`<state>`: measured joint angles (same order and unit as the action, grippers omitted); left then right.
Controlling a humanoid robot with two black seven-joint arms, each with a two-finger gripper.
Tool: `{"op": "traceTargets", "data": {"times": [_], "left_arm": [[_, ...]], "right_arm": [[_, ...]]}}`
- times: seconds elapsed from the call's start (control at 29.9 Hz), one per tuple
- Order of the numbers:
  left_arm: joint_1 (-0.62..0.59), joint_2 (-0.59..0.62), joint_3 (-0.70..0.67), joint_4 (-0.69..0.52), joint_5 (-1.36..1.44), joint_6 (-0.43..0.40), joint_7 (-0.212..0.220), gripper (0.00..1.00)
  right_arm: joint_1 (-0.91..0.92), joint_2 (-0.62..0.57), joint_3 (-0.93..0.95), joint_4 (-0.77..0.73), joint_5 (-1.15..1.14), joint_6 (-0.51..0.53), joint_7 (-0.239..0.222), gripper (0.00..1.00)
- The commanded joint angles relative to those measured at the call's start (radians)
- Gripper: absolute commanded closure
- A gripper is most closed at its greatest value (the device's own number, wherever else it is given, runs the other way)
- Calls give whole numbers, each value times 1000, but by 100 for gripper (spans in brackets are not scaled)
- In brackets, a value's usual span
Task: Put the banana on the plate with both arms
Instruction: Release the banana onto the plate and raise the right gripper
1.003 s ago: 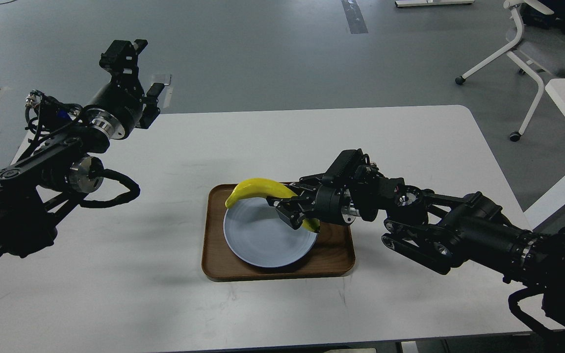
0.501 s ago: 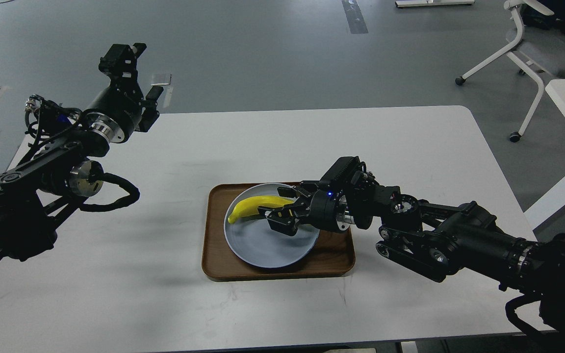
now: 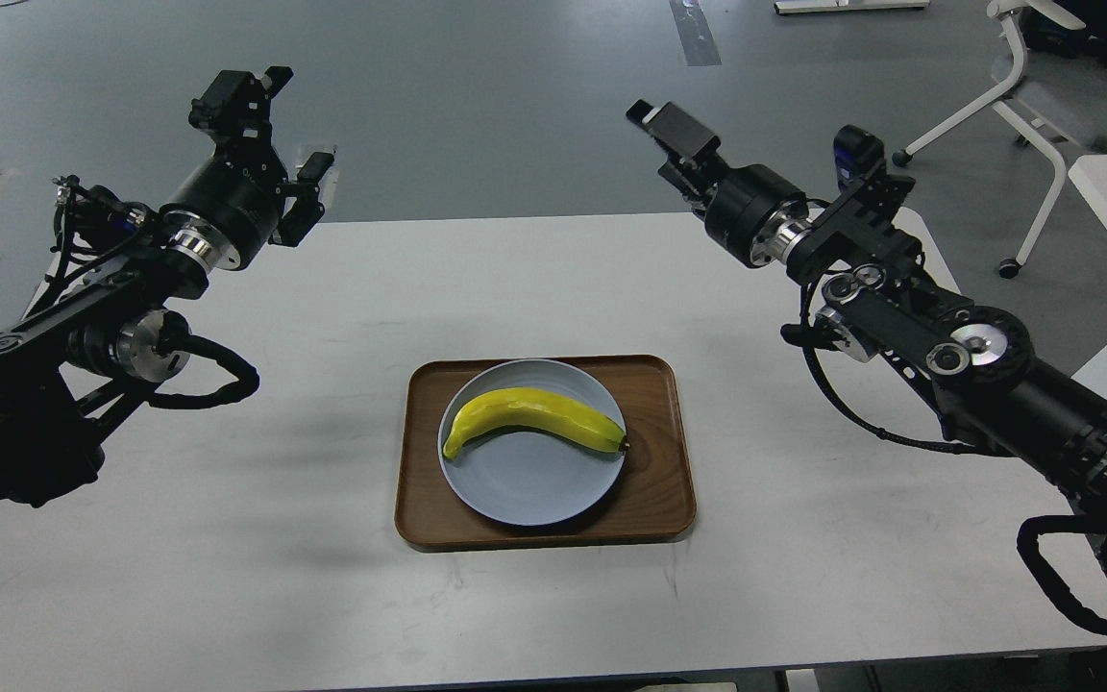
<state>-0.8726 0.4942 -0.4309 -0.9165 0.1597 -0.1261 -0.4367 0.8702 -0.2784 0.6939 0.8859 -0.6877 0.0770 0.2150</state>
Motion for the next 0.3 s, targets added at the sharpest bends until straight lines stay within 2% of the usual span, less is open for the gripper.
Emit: {"op": "traceTargets", "data": {"times": [0.0, 0.07, 0.27], "left_arm": [[7, -19, -58, -1, -21, -24, 3, 1], [17, -32, -74, 1, -49, -26, 3, 1], [113, -63, -141, -1, -98, -35, 4, 1]], "right_arm": [[-115, -31, 224, -4, 323, 197, -29, 0], [-146, -33, 265, -5, 323, 227, -31, 0], [-223, -41, 294, -5, 324, 193, -19, 0]]}}
